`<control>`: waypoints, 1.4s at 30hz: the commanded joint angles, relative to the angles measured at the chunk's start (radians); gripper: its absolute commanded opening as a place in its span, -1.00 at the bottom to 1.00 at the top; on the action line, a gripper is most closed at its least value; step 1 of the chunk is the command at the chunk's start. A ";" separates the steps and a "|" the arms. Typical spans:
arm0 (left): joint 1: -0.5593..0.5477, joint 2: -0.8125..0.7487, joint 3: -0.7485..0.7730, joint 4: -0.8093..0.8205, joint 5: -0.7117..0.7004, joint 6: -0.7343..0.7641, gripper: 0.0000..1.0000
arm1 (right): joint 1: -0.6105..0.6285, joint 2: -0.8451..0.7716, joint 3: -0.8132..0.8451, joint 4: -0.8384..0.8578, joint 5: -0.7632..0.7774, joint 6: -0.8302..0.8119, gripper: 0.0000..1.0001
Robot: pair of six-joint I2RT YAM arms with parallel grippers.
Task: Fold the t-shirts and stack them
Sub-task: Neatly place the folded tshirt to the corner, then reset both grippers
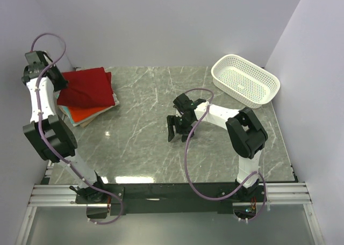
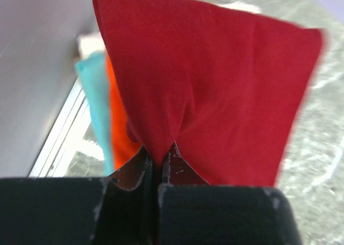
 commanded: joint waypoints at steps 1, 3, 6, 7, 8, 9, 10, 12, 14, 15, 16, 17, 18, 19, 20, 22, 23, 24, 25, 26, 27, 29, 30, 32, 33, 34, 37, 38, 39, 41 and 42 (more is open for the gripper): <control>0.030 -0.056 -0.064 0.098 -0.035 -0.024 -0.99 | 0.012 -0.024 0.036 0.004 -0.010 0.004 0.56; 0.044 -0.053 -0.092 0.101 -0.038 -0.027 -0.99 | 0.014 -0.027 0.036 0.002 -0.010 0.005 0.56; 0.058 -0.031 -0.104 0.092 -0.052 -0.038 -0.78 | 0.019 -0.036 0.039 -0.002 -0.004 0.008 0.56; 0.056 -0.022 -0.100 0.070 -0.058 -0.049 -0.31 | 0.019 -0.046 0.039 -0.004 -0.001 0.010 0.56; 0.058 -0.019 -0.095 0.064 -0.066 -0.052 -0.04 | 0.019 -0.053 0.039 -0.004 0.005 0.011 0.56; 0.058 -0.022 -0.095 0.062 -0.073 -0.055 0.19 | 0.020 -0.061 0.039 -0.002 0.010 0.014 0.56; 0.058 -0.040 -0.103 0.069 -0.076 -0.066 0.50 | 0.020 -0.076 0.042 -0.007 0.014 0.016 0.57; 0.056 -0.068 -0.113 0.075 -0.090 -0.076 0.83 | 0.020 -0.098 0.048 -0.016 0.034 0.019 0.57; 0.049 -0.127 -0.136 0.082 -0.101 -0.093 0.99 | 0.020 -0.130 0.054 -0.028 0.047 0.022 0.58; 0.047 -0.150 -0.167 0.090 -0.133 -0.098 0.99 | 0.020 -0.142 0.057 -0.032 0.062 0.023 0.59; 0.042 -0.195 -0.184 0.102 -0.132 -0.101 0.99 | 0.020 -0.162 0.062 -0.036 0.067 0.024 0.59; 0.032 -0.218 -0.202 0.116 -0.129 -0.101 0.99 | 0.020 -0.174 0.063 -0.042 0.071 0.025 0.59; 0.022 -0.239 -0.218 0.122 -0.128 -0.103 0.99 | 0.020 -0.184 0.065 -0.047 0.080 0.027 0.59; 0.009 -0.281 -0.251 0.128 -0.132 -0.106 0.99 | 0.020 -0.204 0.068 -0.050 0.088 0.027 0.59; -0.025 -0.301 -0.270 0.134 -0.138 -0.107 0.99 | 0.020 -0.214 0.069 -0.059 0.096 0.027 0.59; -0.062 -0.367 -0.332 0.159 -0.156 -0.121 0.99 | 0.020 -0.246 0.066 -0.065 0.122 0.028 0.59; -0.101 -0.391 -0.356 0.171 -0.158 -0.129 0.99 | 0.019 -0.259 0.063 -0.073 0.133 0.030 0.58; -0.125 -0.419 -0.383 0.182 -0.156 -0.138 0.99 | 0.020 -0.271 0.060 -0.074 0.146 0.030 0.59; -0.149 -0.474 -0.438 0.208 -0.155 -0.164 0.99 | 0.022 -0.299 0.050 -0.075 0.175 0.034 0.58; -0.204 -0.505 -0.471 0.223 -0.155 -0.181 0.99 | 0.019 -0.313 0.040 -0.068 0.194 0.040 0.58; -0.237 -0.535 -0.504 0.240 -0.159 -0.197 0.99 | 0.020 -0.331 0.030 -0.061 0.214 0.048 0.58; -0.360 -0.627 -0.615 0.300 -0.202 -0.248 0.99 | 0.016 -0.385 -0.013 -0.032 0.273 0.072 0.59; -0.404 -0.657 -0.686 0.323 -0.222 -0.268 0.99 | 0.014 -0.404 -0.033 -0.018 0.290 0.082 0.59; -0.538 -0.730 -0.754 0.365 -0.278 -0.332 0.99 | 0.008 -0.460 -0.081 0.019 0.333 0.109 0.60; -0.586 -0.752 -0.814 0.374 -0.309 -0.354 0.99 | 0.008 -0.478 -0.096 0.028 0.367 0.119 0.60; -0.634 -0.788 -0.842 0.378 -0.344 -0.395 0.99 | 0.006 -0.512 -0.122 0.037 0.389 0.126 0.60; -0.825 -0.838 -0.919 0.372 -0.490 -0.455 0.99 | 0.003 -0.579 -0.173 0.074 0.476 0.146 0.60; -0.909 -0.842 -0.929 0.363 -0.524 -0.472 0.99 | 0.005 -0.596 -0.184 0.088 0.502 0.152 0.60; -0.944 -0.847 -0.946 0.351 -0.568 -0.483 0.99 | 0.003 -0.612 -0.196 0.096 0.542 0.155 0.60; -1.029 -0.844 -0.956 0.345 -0.598 -0.512 0.99 | 0.003 -0.664 -0.234 0.122 0.590 0.169 0.60; -1.051 -0.843 -0.959 0.349 -0.616 -0.517 0.99 | 0.003 -0.682 -0.249 0.131 0.608 0.172 0.60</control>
